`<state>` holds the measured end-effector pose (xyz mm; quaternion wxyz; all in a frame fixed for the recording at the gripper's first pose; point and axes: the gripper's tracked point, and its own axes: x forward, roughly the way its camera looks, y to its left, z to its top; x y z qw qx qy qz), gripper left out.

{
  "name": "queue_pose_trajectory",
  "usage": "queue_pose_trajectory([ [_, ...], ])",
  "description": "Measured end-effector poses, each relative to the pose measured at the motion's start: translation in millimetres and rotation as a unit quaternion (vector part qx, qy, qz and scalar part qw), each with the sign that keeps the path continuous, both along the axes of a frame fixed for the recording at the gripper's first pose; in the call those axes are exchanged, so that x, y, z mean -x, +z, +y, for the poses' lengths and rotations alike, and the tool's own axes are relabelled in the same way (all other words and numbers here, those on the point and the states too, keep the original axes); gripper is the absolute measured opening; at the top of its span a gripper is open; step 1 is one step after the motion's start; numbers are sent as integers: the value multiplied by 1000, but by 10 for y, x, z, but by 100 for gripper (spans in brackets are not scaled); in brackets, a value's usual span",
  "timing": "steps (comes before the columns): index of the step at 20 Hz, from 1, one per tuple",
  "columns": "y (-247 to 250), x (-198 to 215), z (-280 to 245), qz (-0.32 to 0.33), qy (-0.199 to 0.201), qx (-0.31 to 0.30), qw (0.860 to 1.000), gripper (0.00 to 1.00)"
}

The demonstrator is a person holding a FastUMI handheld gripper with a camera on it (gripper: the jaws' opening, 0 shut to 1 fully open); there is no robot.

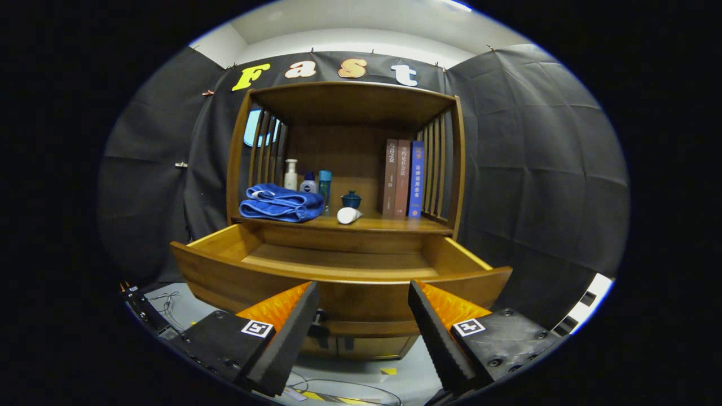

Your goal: Pull open the drawer, take out the items inside it, and place them on the countertop above the cabinet.

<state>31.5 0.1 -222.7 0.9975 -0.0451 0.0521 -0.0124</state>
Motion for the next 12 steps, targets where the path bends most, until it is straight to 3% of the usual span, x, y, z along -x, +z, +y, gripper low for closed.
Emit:
queue_pose_trajectory([
  [6,-327,-165,423,14,15,-13,1000,100],
  [12,-576,-371,450,29,1,-29,999,100],
])
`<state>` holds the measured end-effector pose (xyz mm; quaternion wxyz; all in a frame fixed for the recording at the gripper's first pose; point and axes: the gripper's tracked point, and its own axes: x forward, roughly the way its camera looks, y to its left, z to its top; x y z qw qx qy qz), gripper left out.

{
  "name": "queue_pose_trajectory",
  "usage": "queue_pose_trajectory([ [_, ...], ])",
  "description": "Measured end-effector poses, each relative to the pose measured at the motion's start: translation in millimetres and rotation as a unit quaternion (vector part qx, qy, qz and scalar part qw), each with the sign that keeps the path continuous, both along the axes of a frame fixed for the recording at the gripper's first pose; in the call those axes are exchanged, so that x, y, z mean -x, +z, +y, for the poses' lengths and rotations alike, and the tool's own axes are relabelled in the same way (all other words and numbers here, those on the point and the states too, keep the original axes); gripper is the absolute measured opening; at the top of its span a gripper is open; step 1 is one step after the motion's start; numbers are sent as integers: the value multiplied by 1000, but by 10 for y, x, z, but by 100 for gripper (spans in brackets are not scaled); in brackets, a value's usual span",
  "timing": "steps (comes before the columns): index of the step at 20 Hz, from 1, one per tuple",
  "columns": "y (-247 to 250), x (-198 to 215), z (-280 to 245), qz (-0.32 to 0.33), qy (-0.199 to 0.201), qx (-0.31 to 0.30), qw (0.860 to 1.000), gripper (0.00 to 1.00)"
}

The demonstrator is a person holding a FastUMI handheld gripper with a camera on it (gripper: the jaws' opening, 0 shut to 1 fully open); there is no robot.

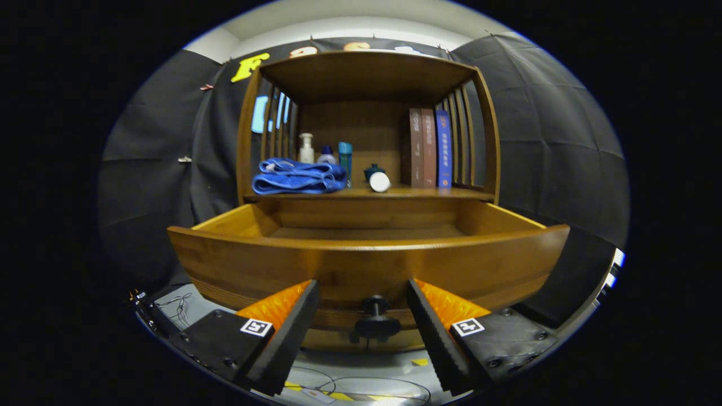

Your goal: Pull open the drawer, take out the items inside it, and place them on the countertop above the cabinet.

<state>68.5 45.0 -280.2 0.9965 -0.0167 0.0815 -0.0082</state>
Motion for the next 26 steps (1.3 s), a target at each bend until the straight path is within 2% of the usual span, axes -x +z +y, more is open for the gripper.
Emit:
queue_pose_trajectory([
  [2,44,-22,29,-7,-1,-15,1000,99],
  [6,70,-112,-55,-6,5,-7,1000,99],
  [16,127,-915,-54,-1,8,-19,1000,100],
  [26,147,-1548,15,-5,7,-30,1000,100],
])
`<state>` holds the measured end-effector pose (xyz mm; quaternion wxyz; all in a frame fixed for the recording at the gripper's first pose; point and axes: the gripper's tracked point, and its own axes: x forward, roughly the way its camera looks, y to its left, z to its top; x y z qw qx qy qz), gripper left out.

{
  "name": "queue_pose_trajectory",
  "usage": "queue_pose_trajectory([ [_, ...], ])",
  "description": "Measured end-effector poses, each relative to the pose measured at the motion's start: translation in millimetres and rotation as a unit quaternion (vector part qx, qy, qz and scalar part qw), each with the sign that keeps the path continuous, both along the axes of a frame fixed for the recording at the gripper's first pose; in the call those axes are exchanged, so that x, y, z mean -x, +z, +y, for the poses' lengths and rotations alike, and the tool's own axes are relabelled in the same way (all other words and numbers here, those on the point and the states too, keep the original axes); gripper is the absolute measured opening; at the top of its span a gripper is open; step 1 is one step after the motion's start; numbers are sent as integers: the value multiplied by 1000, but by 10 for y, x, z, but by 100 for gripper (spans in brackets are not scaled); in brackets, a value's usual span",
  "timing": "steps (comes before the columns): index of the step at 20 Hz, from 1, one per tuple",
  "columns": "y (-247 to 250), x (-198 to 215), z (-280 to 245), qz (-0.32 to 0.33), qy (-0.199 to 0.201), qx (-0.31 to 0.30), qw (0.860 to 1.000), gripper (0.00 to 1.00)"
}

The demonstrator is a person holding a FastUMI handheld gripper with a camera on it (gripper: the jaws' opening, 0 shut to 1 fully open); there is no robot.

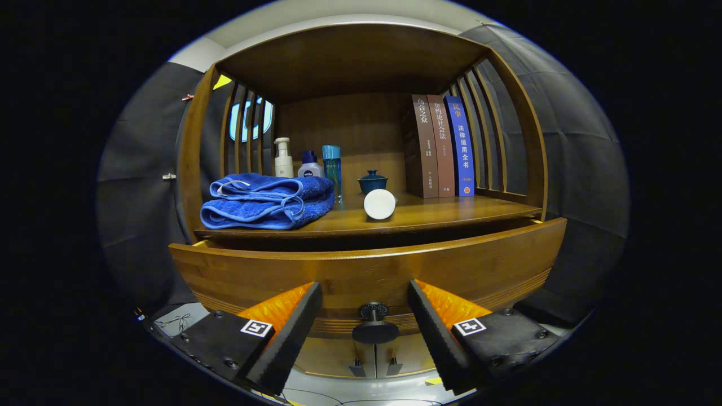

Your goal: Pull open the drawer, take out the items inside it, and place them on the countertop above the cabinet.

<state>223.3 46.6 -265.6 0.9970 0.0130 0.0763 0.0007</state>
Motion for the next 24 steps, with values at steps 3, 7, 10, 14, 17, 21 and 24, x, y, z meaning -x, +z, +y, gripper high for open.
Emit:
queue_pose_trajectory([
  [3,-1,-132,-1,-2,-1,-5,1000,100],
  [7,-1,-284,-1,-3,-1,-9,1000,100],
  [10,16,-318,-15,-9,-4,-10,1000,98],
  [14,24,-318,-23,-9,-2,-17,1000,99],
  [17,210,-143,-64,-22,-1,-28,999,99],
  [21,463,249,-169,-24,-1,-19,1000,100],
  [24,701,526,-173,-12,7,-8,1000,100],
])
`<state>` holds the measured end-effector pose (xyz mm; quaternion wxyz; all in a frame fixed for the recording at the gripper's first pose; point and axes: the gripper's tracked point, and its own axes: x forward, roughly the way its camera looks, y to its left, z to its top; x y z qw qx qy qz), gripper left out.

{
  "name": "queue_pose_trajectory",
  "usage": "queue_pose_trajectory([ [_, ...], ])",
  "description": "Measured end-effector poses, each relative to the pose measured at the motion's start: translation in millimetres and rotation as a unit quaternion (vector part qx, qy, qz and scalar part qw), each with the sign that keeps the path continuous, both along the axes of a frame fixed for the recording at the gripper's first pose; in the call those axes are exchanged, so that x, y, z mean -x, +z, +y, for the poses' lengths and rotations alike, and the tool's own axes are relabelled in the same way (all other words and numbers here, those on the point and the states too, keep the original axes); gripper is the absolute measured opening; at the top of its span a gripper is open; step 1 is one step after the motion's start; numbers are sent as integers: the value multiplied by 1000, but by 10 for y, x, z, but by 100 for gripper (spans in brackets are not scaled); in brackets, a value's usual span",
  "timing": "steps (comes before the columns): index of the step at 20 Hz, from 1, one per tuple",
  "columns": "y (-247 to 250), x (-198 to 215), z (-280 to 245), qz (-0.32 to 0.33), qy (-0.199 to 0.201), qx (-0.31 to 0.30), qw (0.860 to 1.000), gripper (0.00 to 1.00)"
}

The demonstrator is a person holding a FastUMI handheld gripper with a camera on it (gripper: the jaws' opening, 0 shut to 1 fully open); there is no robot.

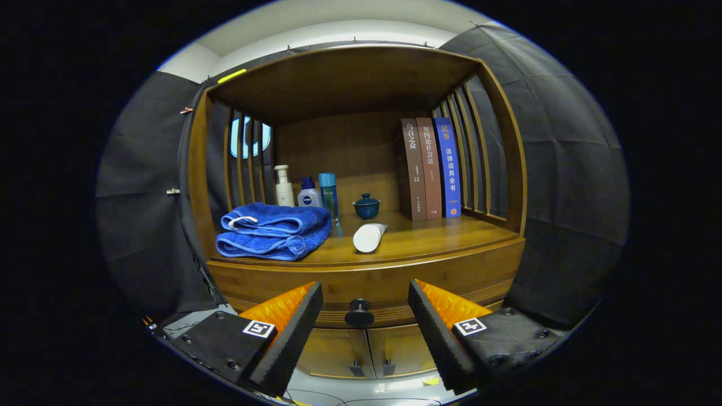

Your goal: Pull open the drawer, take out the items inside it, and place them on the countertop above the cabinet.

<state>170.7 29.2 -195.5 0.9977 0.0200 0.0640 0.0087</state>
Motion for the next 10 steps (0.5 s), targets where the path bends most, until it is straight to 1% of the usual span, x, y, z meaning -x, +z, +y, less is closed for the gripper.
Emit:
queue_pose_trajectory([
  [6,756,576,127,-13,22,4,1000,100],
  [10,1118,884,217,-13,40,5,999,99],
])
